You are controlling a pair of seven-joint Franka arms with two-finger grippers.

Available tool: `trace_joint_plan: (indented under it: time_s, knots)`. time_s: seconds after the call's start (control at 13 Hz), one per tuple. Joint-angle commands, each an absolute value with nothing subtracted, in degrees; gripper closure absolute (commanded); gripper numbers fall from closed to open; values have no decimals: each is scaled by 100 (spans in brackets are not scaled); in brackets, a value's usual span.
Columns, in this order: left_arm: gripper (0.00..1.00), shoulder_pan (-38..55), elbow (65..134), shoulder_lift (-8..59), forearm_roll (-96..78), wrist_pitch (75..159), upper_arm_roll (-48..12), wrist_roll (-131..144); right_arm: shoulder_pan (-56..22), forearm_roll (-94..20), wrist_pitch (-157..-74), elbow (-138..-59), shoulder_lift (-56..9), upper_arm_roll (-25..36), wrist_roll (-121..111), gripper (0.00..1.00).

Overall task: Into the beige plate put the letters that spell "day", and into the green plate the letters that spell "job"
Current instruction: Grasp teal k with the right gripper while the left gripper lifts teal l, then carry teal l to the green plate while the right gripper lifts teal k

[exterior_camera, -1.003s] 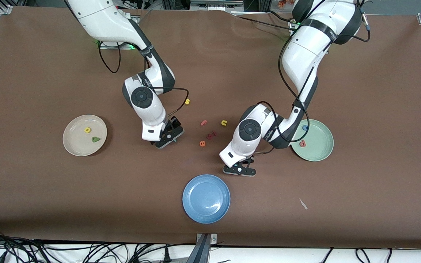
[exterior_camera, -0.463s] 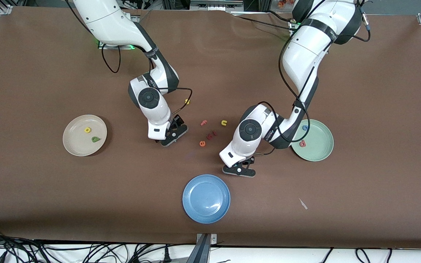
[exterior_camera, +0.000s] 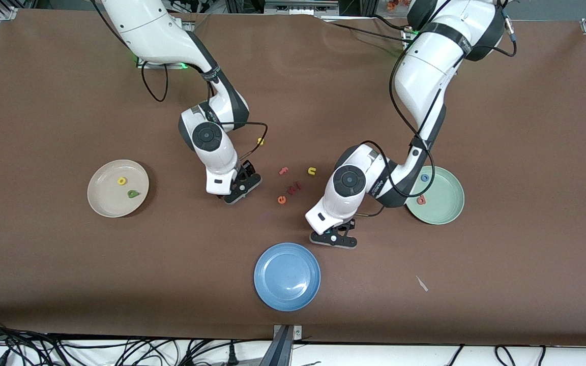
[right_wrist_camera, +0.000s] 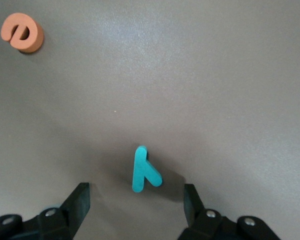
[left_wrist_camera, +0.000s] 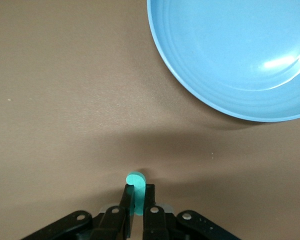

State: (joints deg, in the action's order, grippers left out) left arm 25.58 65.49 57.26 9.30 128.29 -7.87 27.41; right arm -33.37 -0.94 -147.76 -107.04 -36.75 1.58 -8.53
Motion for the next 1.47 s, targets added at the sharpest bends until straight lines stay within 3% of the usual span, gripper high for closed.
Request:
trace_joint_plan:
  time_s: [0.0,0.31,0.77,1.08,1.39]
  knots:
    - [100,2540,6592,5520,1169,12595,-765,2689,-3366,-105,-14836,-10530,-3823,185,-967,17]
    - [100,2470,6592,5318,1125,12262,-782,2610,-3340,-105,-14836,-10345,-3937,185,-1151,19]
    - [100,2364,6627,4791,1108,11541,-835,2349,-3322,-114,-14810,-10310,-3964,193,-1213,35]
    - [100,1601,6767,4579,335,11199,-1229,1532,-3313,-114,-14792,-10292,-3964,193,-1213,42]
    - [100,1275,6890,4421,334,10443,-1231,748,-3313,-123,-14775,-10257,-3973,185,-1204,54]
